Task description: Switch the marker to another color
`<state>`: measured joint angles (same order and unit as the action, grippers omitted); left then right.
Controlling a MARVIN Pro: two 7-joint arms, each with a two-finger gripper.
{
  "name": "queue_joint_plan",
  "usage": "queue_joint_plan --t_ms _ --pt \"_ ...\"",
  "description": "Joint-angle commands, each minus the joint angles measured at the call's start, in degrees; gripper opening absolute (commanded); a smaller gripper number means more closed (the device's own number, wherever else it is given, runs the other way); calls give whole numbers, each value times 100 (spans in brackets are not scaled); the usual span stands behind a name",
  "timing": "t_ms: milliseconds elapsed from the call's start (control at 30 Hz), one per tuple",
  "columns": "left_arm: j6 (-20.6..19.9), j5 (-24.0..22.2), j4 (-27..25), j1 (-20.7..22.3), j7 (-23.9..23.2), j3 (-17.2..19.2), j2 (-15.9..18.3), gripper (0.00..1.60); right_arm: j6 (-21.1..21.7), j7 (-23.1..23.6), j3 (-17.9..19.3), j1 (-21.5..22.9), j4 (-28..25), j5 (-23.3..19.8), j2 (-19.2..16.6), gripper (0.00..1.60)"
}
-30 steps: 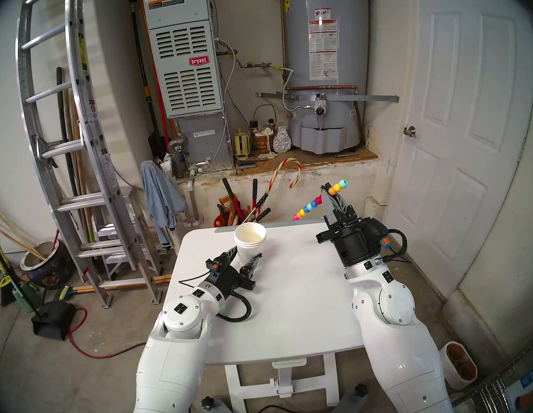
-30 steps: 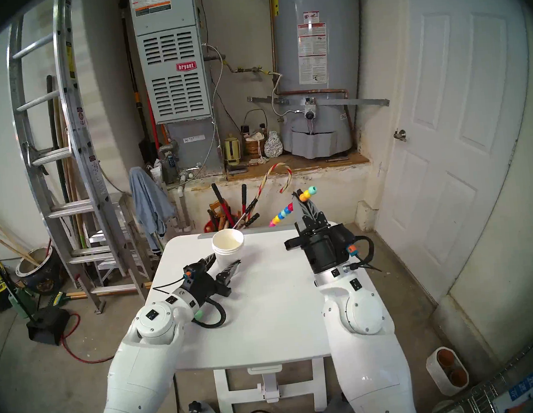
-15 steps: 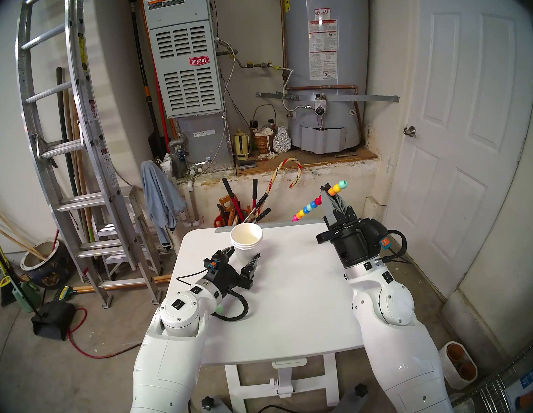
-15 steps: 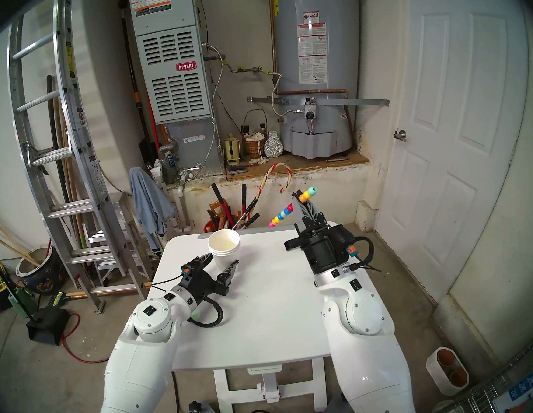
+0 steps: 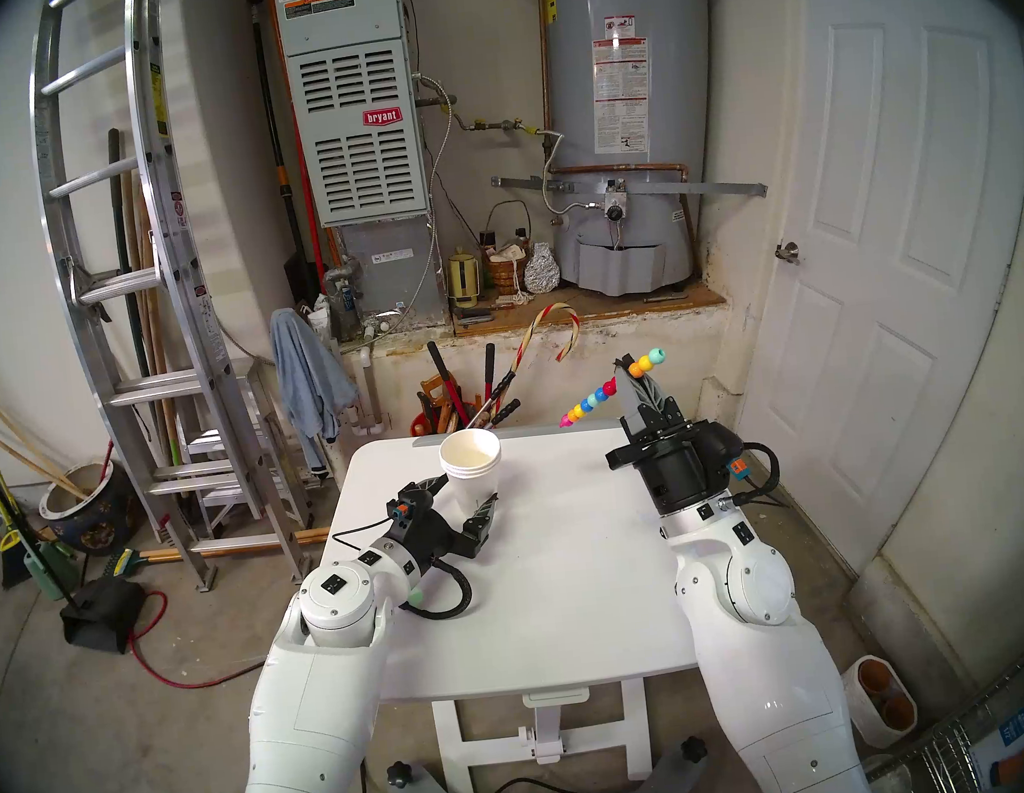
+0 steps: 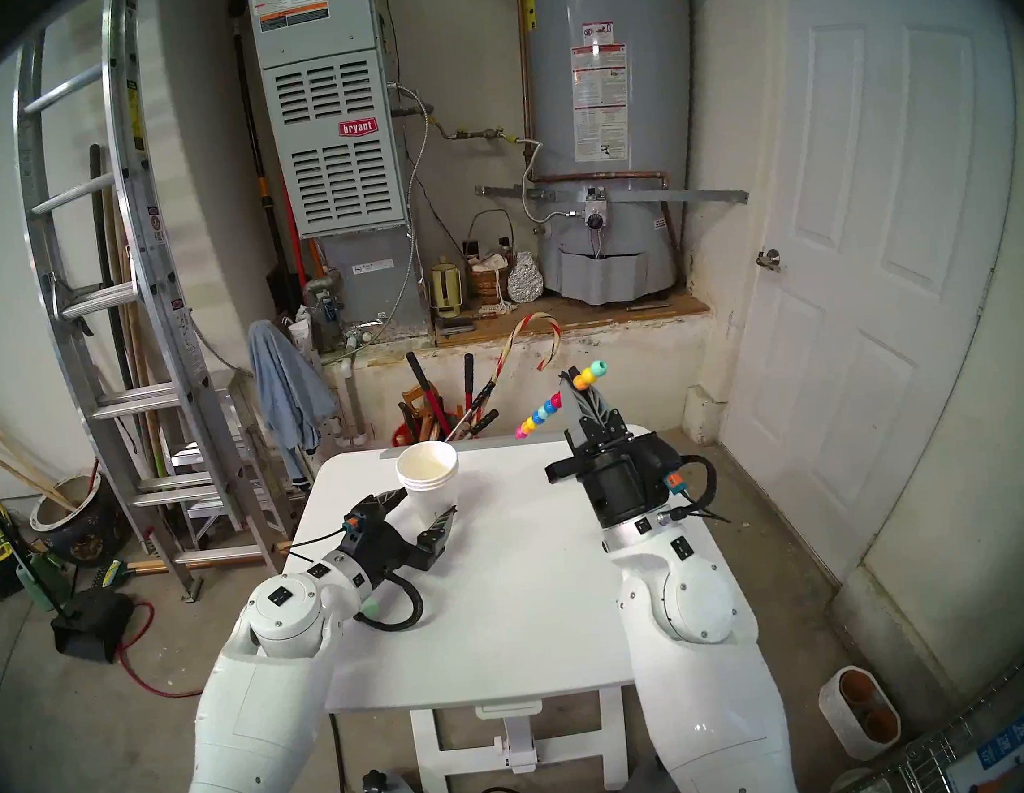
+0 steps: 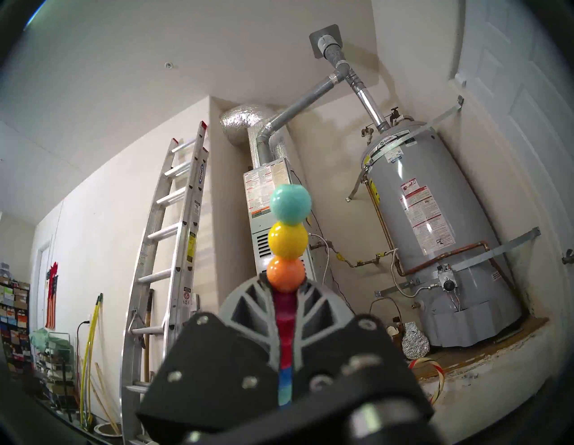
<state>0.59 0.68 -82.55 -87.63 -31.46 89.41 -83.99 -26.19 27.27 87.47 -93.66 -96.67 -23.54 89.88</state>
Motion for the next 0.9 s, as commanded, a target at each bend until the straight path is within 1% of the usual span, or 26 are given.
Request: queue_joint_plan --t_ms 0,200,267,300,600,700,733,867 --pt "105 -149 -282 -52 -172 33 25 160 -26 -9 -25 123 -72 1 43 0" --pt "34 -188 -538 -234 -229 131 72 160 -33 2 -27 134 -53 -6 46 0" --pt "48 -192 -665 -354 -246 183 106 160 -32 3 -26 131 -57 -2 46 0" --pt "36 -208 -811 -485 -301 226 156 160 -32 5 -21 125 -57 -5 45 0" --pt "25 -281 -1266 -857 -381 444 218 160 -48 5 14 79 -53 -10 32 0" --pt "57 -331 -1464 -1025 -465 522 261 160 -48 -1 46 49 -88 -12 15 0" --pt "84 -404 -1526 -1061 -558 558 290 160 -43 0 61 49 -90 -19 7 0" --pt "123 -504 -1824 -1205 -586 724 284 160 -42 -4 111 41 -86 -8 -8 0"
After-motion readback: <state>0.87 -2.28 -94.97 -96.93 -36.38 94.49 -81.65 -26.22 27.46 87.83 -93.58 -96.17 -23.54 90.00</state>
